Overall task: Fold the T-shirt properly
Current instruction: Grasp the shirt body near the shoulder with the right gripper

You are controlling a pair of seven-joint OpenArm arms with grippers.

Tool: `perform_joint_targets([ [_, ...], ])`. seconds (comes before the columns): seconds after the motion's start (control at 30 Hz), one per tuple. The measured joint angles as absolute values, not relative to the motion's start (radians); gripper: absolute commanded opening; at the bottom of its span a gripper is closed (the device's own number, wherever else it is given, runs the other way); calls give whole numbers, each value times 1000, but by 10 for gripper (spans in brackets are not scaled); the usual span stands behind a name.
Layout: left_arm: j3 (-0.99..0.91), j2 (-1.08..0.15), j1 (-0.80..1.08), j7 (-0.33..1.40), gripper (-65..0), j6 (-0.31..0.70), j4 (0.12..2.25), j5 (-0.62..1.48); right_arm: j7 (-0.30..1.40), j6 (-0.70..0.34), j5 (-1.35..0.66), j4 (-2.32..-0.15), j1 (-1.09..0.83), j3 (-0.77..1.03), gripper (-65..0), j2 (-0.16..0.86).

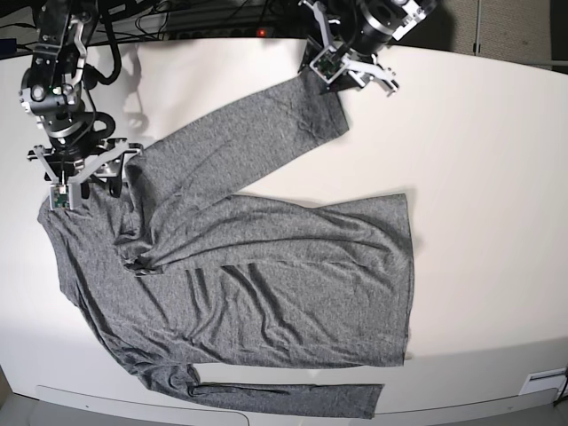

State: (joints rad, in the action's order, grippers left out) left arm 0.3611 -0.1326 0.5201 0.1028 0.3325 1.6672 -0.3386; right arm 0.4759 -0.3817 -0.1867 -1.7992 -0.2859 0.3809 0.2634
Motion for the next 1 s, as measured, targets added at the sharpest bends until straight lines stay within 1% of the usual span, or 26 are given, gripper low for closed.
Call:
perform_joint_targets([
  [0.13,362,-131,488,82,-405,333,1631,-332,476,-382,-187,-1799,-286,381,-333,263],
  [0.17,362,-130,484,82,-421,334,1625,-332,476,-382,-187,-1799,-286,381,-333,263],
  [0.2,362,-130,485,81,-460,333,1623,-332,476,-382,-187,-1799,-286,381,-333,263],
  [0.23,362,-130,485,81,-520,335,1623,-332,476,-382,-187,-1799,-286,381,-333,263],
  [0.27,362,-130,485,81,-598,338,1623,-332,476,-382,-187,-1799,-286,381,-333,263],
  [0.3,362,-130,485,81,-650,339,1623,-335,476,-382,-187,-1799,-286,381,-333,263],
  [0.7,362,-131,485,73,-650,335,1623,-336,468,-382,-187,-1793,-286,381,-333,263],
  [0.87,362,-131,485,73,-650,332,1624,-336,402,-381,-185,-1703,-282,381,-333,263],
  [1.0,362,-131,485,73,-650,332,1624,-336,383,-378,-184,-1600,-224,381,-333,263],
])
